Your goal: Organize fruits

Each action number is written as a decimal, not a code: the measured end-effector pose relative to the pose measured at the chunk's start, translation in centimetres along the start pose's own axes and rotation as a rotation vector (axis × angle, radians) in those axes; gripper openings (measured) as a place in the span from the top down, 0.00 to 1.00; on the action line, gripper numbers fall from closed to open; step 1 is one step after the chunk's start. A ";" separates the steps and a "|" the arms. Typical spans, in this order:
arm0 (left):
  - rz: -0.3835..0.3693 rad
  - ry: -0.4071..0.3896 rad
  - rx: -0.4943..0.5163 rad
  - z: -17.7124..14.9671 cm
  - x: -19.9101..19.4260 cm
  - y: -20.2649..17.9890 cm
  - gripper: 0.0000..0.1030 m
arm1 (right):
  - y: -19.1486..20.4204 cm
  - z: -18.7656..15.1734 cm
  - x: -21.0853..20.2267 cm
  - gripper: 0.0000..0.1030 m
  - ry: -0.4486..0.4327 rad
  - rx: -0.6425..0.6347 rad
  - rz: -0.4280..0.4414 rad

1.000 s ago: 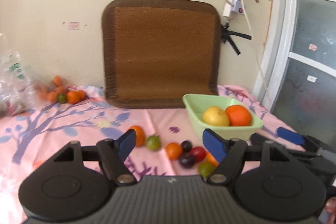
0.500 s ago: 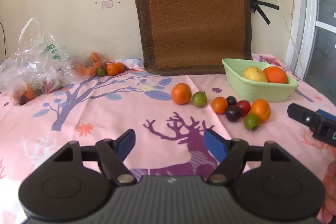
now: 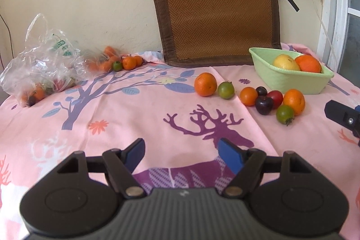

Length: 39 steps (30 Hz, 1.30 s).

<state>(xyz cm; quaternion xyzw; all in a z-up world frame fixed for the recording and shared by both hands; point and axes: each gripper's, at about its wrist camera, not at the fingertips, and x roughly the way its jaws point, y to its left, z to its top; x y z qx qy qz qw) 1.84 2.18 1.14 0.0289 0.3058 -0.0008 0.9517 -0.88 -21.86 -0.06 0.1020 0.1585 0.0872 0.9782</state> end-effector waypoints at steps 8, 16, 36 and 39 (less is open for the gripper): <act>0.010 0.007 -0.011 -0.1 0.7 0.3 0.28 | 0.0 0.0 0.1 0.00 0.013 0.005 0.011; 0.007 0.013 -0.014 -0.2 1.3 0.5 0.28 | 0.2 0.0 0.2 0.00 0.013 -0.003 0.007; -0.041 -0.042 -0.039 -0.9 0.9 0.9 0.28 | 0.3 0.1 0.3 0.04 0.020 -0.023 0.005; -0.046 -0.051 -0.033 -0.9 0.7 0.7 0.28 | 0.3 0.1 0.3 0.04 0.023 -0.022 0.004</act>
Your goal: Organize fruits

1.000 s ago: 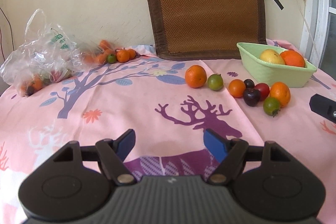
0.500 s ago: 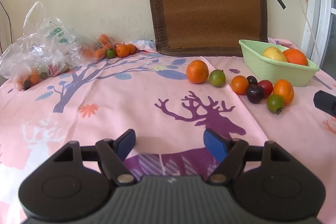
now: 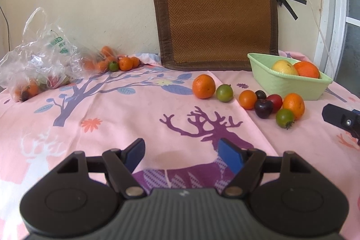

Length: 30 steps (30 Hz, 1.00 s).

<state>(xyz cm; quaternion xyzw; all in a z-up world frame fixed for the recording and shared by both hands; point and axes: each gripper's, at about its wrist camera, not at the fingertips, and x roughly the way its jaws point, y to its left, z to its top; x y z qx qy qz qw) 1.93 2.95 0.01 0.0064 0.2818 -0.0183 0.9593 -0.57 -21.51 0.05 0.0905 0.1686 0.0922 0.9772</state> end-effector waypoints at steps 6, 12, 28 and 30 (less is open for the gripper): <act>-0.007 -0.009 -0.006 -0.1 -0.2 0.1 0.28 | 0.0 0.0 0.0 0.04 0.003 -0.004 -0.001; -0.006 -0.017 -0.009 -0.1 -0.2 0.1 0.27 | 0.1 0.0 0.0 0.04 0.003 -0.003 -0.003; -0.005 -0.030 -0.007 -0.1 -0.5 0.1 0.23 | 0.1 0.1 0.0 0.04 0.001 -0.001 -0.004; -0.005 -0.030 -0.007 -0.1 -0.5 0.1 0.22 | 0.1 0.1 0.0 0.04 0.001 -0.002 -0.004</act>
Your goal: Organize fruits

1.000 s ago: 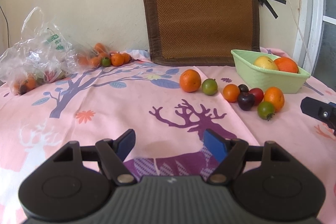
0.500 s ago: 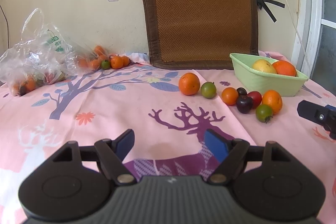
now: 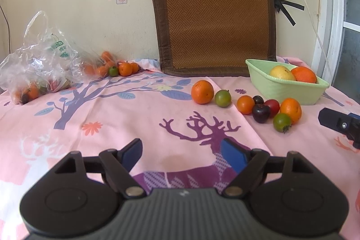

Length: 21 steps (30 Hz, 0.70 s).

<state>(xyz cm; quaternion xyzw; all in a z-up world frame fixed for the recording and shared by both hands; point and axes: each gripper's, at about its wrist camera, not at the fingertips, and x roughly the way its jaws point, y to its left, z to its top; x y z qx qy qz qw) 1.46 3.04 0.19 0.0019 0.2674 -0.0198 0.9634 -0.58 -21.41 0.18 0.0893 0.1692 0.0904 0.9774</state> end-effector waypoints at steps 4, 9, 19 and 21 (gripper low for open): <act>0.001 0.000 0.000 0.0 0.0 0.0 0.22 | 0.0 0.0 0.0 0.04 0.001 0.000 0.000; 0.002 0.000 0.000 0.0 0.0 -0.1 0.22 | 0.0 0.0 0.0 0.04 0.001 0.000 0.000; 0.000 0.003 0.001 0.0 0.0 -0.1 0.22 | -0.1 0.0 0.0 0.04 0.000 0.001 0.000; 0.000 0.002 0.000 0.0 0.0 -0.1 0.22 | -0.1 0.0 0.0 0.04 0.000 0.001 0.000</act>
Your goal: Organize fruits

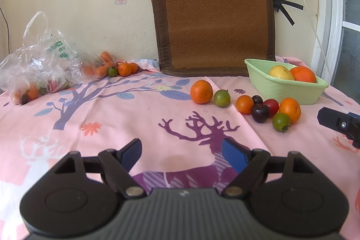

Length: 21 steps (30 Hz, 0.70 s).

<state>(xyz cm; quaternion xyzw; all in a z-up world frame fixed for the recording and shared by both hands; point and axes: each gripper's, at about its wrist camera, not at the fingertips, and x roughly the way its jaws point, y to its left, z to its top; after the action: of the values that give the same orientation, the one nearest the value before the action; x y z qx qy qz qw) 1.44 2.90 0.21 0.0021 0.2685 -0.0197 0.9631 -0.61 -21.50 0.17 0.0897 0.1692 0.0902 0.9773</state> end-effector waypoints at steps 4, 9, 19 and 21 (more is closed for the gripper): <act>0.000 -0.001 0.000 0.0 0.0 0.0 0.22 | 0.0 0.0 0.0 0.04 -0.002 0.001 -0.001; 0.000 -0.003 0.002 0.0 0.0 0.0 0.22 | 0.1 0.0 -0.1 0.04 -0.006 0.003 0.002; -0.003 -0.007 0.000 0.0 -0.1 -0.1 0.22 | 0.0 0.1 -0.1 0.04 -0.007 0.003 0.004; -0.002 -0.007 0.000 0.0 -0.1 -0.1 0.21 | 0.1 0.1 -0.1 0.04 -0.007 0.003 0.004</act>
<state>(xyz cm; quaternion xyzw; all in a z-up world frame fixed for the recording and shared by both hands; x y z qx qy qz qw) 1.32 2.83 0.23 0.0018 0.2650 -0.0206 0.9640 -0.69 -21.46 0.27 0.0920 0.1658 0.0915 0.9776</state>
